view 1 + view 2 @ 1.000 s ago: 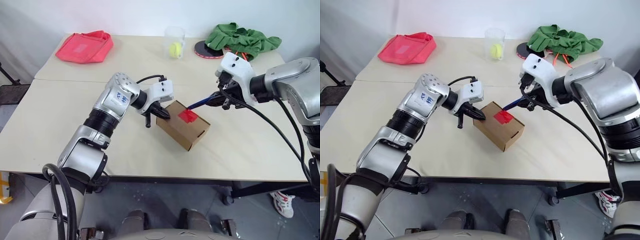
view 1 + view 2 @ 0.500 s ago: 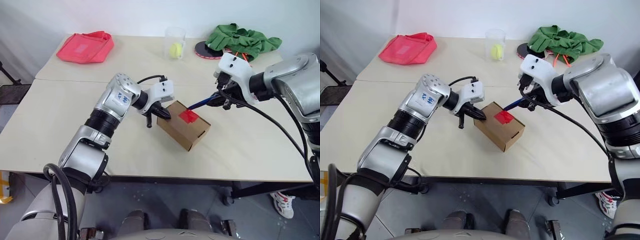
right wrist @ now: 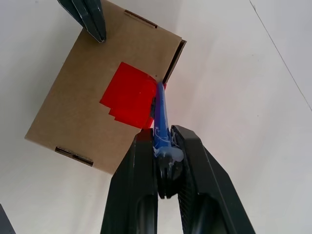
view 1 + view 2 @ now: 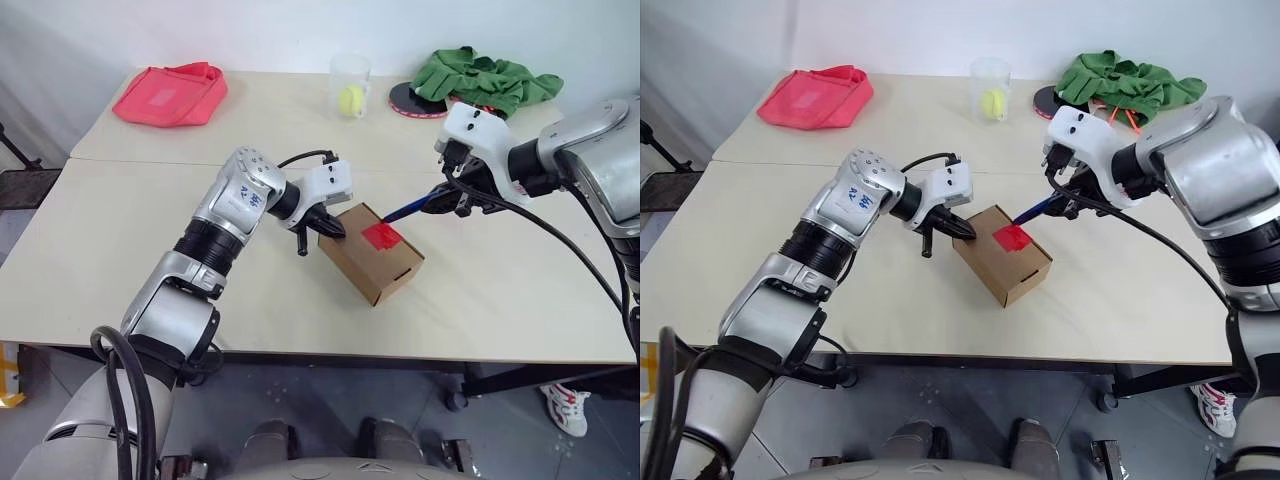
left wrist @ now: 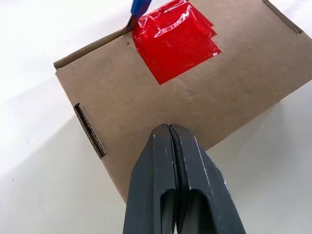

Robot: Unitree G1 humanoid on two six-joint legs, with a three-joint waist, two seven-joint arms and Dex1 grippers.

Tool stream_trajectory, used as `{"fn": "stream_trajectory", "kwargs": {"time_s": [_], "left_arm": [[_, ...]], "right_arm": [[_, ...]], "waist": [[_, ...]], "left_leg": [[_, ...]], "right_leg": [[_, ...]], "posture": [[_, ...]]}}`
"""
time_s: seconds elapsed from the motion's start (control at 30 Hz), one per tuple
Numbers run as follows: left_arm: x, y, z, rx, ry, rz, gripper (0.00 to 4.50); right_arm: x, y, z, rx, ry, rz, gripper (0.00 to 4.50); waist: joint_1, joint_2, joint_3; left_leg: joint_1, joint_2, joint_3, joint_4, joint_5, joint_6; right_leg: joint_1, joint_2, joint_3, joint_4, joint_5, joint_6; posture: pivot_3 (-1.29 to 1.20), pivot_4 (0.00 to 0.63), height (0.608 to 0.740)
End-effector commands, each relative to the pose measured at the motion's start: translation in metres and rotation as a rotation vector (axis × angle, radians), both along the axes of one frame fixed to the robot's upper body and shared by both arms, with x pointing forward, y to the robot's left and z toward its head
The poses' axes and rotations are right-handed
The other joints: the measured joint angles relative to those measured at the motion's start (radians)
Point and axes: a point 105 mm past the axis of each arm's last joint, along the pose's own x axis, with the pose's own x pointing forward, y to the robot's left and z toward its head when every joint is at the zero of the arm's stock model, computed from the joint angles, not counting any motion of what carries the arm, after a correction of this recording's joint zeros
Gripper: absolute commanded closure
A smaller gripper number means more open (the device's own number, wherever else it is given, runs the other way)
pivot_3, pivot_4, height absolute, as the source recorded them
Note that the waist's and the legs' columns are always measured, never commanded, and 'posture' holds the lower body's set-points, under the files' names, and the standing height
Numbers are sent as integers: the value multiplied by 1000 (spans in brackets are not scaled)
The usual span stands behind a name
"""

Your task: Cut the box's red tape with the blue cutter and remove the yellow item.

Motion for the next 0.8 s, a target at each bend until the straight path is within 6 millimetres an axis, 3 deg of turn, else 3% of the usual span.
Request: {"fn": "stream_trajectory", "kwargs": {"time_s": [0.03, 0.43, 0.6, 0.8], "left_arm": [[3, 13, -40, 149, 47, 58, 4477], [8, 6, -44, 197, 10, 64, 4477], [7, 3, -47, 202, 12, 61, 4477], [6, 2, -47, 200, 14, 60, 4477]], "right_arm": [[-1, 4, -10, -11, 46, -15, 4324], [-6, 12, 3, 6, 77, -48, 4324], [-15, 3, -10, -44, 138, -54, 4324], [-18, -3, -13, -74, 154, -56, 4324]], "waist": [[0, 0, -2], [0, 0, -3], [1, 0, -3], [2, 0, -4]], "left_leg": [[0, 0, 0, 0, 0, 0], [1, 0, -3, 1, 0, 0], [1, 0, -4, 1, 0, 0], [0, -1, -5, 1, 0, 1]], "right_leg": [[0, 0, 0, 0, 0, 0], [1, -1, 1, 0, 0, 0], [1, -1, 0, 0, 0, 0], [1, -1, 0, 0, 0, 0]], "posture": [[0, 150, 740], [0, 150, 740], [0, 150, 740], [0, 150, 740]]}}
